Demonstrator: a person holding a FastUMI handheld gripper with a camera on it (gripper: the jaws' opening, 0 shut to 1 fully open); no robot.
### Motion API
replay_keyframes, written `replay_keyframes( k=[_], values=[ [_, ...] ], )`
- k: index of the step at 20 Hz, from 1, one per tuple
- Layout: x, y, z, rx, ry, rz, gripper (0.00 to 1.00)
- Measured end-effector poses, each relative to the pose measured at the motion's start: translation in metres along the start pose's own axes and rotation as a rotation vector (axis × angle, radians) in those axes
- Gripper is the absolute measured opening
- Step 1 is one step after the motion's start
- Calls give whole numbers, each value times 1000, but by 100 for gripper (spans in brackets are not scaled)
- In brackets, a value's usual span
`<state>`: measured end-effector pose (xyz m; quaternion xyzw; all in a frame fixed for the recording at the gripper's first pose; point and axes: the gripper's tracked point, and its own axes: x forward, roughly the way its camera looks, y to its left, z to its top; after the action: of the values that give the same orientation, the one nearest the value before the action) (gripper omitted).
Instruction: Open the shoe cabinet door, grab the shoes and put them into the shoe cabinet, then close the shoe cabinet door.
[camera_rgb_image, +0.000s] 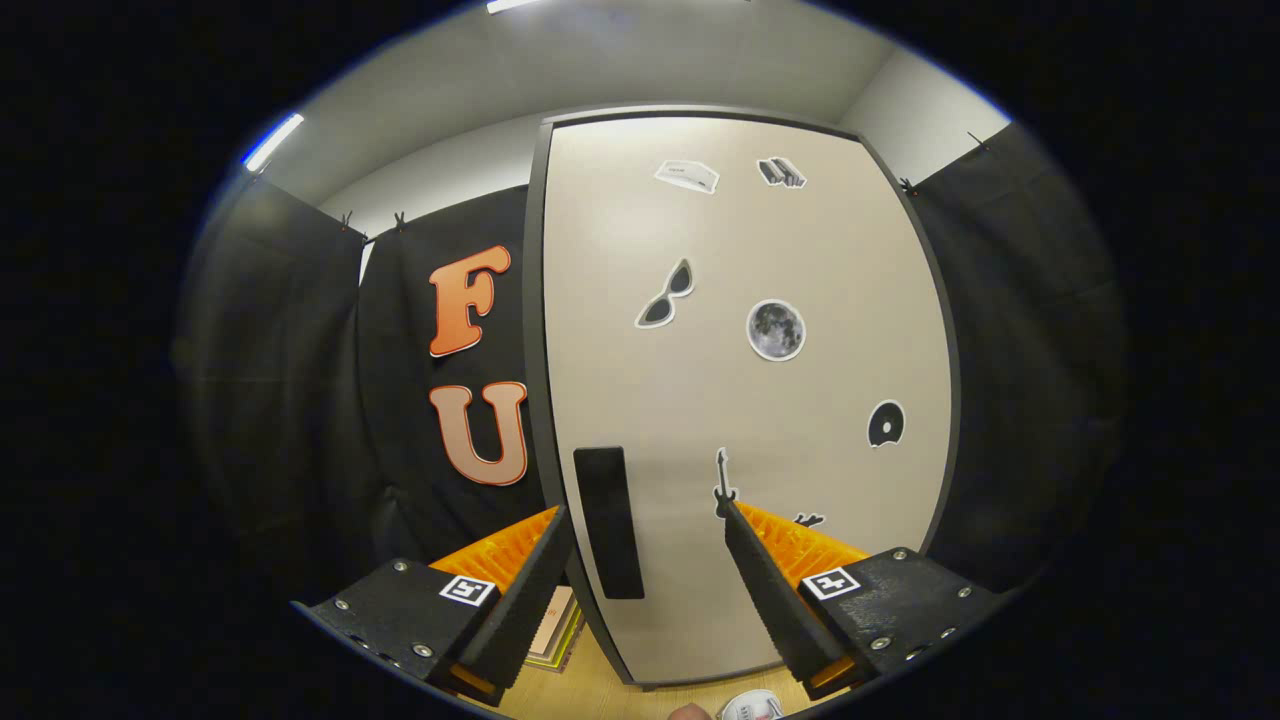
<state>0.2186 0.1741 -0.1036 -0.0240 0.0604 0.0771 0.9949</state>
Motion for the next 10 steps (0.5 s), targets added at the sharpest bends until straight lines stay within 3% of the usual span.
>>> replay_keyframes(
  k=[10],
  values=[
    [45,9,-31,8,56,18,83]
  ],
)
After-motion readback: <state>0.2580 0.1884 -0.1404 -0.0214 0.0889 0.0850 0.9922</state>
